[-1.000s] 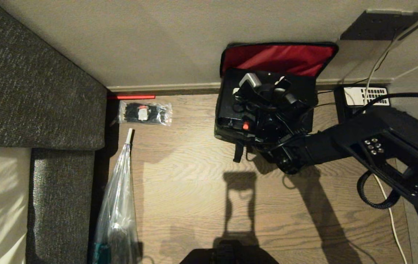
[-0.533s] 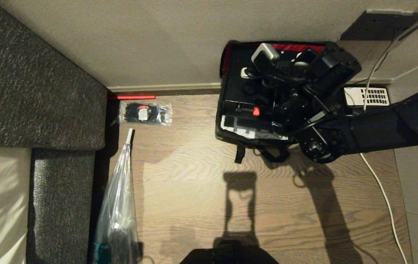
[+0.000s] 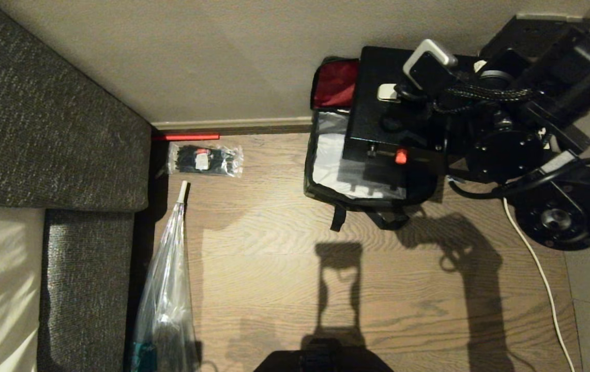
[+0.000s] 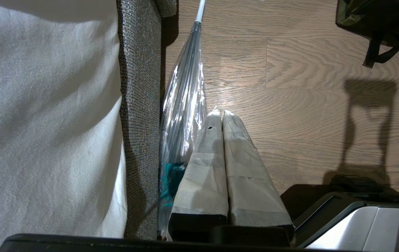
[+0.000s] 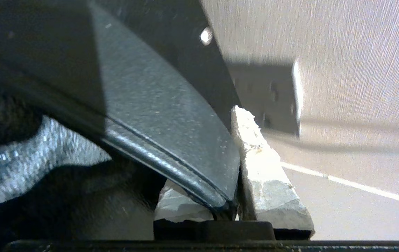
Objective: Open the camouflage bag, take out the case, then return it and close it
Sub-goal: Lift the black box, then release the handle
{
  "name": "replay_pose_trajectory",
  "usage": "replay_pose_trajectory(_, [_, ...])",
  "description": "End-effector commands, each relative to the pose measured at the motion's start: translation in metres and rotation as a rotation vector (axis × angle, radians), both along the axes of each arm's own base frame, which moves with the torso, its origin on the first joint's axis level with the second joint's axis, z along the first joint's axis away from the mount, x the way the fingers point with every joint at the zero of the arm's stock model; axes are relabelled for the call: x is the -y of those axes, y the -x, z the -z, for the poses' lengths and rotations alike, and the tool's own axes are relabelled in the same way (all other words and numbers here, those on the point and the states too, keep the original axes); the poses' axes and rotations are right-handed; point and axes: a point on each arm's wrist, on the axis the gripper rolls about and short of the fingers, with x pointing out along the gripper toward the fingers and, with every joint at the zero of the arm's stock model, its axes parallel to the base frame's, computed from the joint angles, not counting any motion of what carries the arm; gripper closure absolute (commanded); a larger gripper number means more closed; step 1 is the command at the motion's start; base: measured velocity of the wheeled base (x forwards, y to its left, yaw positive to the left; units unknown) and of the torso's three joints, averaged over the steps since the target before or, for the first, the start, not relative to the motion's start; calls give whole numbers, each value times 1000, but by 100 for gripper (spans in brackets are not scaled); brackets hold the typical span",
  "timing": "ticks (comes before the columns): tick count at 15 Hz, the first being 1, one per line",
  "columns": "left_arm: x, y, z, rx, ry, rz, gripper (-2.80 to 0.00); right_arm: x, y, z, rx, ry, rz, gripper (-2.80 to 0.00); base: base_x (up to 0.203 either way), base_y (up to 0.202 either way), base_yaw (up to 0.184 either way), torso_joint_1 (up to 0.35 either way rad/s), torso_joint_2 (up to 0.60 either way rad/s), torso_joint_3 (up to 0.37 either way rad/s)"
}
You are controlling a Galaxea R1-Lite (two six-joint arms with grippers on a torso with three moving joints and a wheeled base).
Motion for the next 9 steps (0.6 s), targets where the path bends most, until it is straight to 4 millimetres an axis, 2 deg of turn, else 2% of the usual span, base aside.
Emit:
replay_pose_trajectory(1, [0, 0, 0, 0, 0, -1, 0, 33, 27, -3, -1, -3, 52, 0, 0, 0, 0, 0, 0, 0])
replay_pose_trajectory(5, [0, 0, 0, 0, 0, -1, 0, 87, 43, 18, -54, 16, 208, 0, 0, 0, 0, 0, 0, 0])
replay_pose_trajectory(9, [0, 0, 0, -1, 0, -1, 0, 138, 55, 52, -149, 4, 431, 0, 0, 0, 0, 0, 0, 0])
